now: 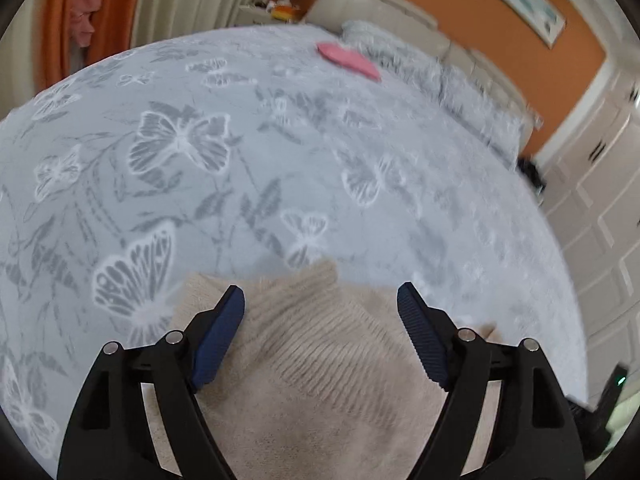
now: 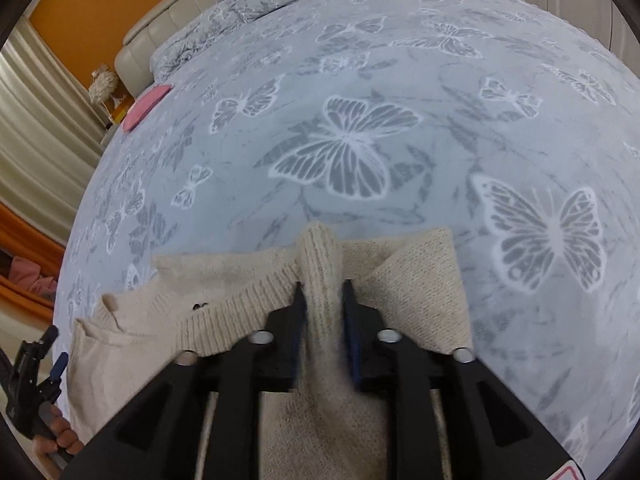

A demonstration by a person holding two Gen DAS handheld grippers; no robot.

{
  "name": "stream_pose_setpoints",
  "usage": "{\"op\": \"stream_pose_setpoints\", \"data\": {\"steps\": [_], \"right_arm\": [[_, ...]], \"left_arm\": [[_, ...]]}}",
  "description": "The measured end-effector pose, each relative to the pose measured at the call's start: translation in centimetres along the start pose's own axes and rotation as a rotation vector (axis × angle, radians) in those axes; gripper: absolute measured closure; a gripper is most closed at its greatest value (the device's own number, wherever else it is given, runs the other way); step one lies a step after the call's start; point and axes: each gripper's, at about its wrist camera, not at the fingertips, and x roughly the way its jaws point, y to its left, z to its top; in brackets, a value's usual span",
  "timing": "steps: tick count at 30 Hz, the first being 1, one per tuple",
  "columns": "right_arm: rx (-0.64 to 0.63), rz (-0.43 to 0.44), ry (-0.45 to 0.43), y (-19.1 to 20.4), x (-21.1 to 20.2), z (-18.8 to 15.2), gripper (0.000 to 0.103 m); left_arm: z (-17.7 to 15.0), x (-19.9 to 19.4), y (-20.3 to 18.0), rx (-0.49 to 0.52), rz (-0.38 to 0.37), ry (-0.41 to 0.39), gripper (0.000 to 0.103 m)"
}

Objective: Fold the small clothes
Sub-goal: 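Carry the held hem over to the collar with both grippers, then release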

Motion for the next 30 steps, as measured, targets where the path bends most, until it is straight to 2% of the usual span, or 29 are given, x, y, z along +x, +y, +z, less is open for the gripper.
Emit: {"op": "stream_pose_setpoints", "data": {"steps": [1,2,3,4,5,6,8,9,10,11,12,14,17,19,20,21,23,26,28,30], "right_arm": [[0.002,0.003,0.001,-0.1,0.0,-0.1,0.070],[-0.003,0.006,0.000,0.0,0.1,-0.1,0.073],[-0.010,0.025,-0.003,-0.1,-0.2,-0.1,0.093],[-0.014,0.050,-0.009,0.1,-0.4,0.0,0.094],[-0.017,0.080,-0.051,0.4,-1.4,0.1,0.094],[-0.022,0.105,-0.089,0.7,-2.3,0.2,0.095],[-0.021,0.204,-0.225,1.4,-5.6,0.7,0.095],[-0.024,0.227,-0.265,1.6,-6.5,1.0,0.095],[-0.031,0.226,-0.298,1.8,-7.1,1.2,0.095],[-0.039,0.212,-0.299,1.9,-6.9,1.3,0.095],[-0.044,0.164,-0.257,1.8,-5.5,1.4,0.095],[-0.015,0.095,-0.147,0.7,-2.6,1.2,0.095],[0.011,0.069,-0.085,-0.2,-1.3,1.1,0.094],[0.032,0.084,-0.074,-0.5,-1.2,1.2,0.092],[0.033,0.087,-0.061,-0.4,-1.0,1.1,0.089],[0.029,0.082,-0.051,-0.5,-0.8,1.1,0.088],[0.015,0.066,-0.027,-0.2,-0.2,0.9,0.085],[0.008,0.065,-0.010,0.2,0.0,0.4,0.062],[-0.003,0.060,-0.005,0.5,0.2,0.2,0.058],[-0.010,0.058,0.008,0.5,0.3,0.3,0.056]], "left_arm": [[-0.2,0.9,0.0,0.009,0.018,0.041,0.028],[-0.6,1.3,0.0,0.012,0.034,0.056,0.041],[-0.7,1.6,0.0,0.023,0.059,0.060,0.061],[-0.6,1.6,-0.1,0.050,0.081,0.051,0.073],[-0.5,1.5,0.0,0.055,0.074,0.048,0.100],[-0.2,1.2,0.4,0.027,0.025,0.040,0.103],[0.3,0.0,1.1,-0.025,-0.009,-0.030,0.103],[0.6,-0.8,1.2,-0.028,0.000,-0.081,0.103],[0.9,-1.9,1.3,-0.026,0.025,-0.147,0.103],[1.2,-2.3,1.6,-0.031,0.036,-0.176,0.103],[1.3,-2.4,2.0,-0.045,0.049,-0.186,0.103],[1.3,-1.2,3.1,-0.100,0.054,-0.128,0.103],[1.3,-0.1,3.3,-0.139,0.002,-0.060,0.100],[1.2,0.0,2.4,-0.113,-0.022,-0.041,0.079],[1.0,0.1,2.0,-0.100,-0.019,-0.035,0.047],[0.9,0.3,1.5,-0.084,-0.003,-0.020,0.027],[0.6,0.6,0.7,-0.053,0.022,-0.021,0.027],[0.5,1.8,-0.1,0.004,0.017,0.020,0.027],[0.3,2.3,0.0,0.012,0.017,0.051,0.028],[0.2,2.4,-0.5,0.052,0.006,0.055,0.039]]}}
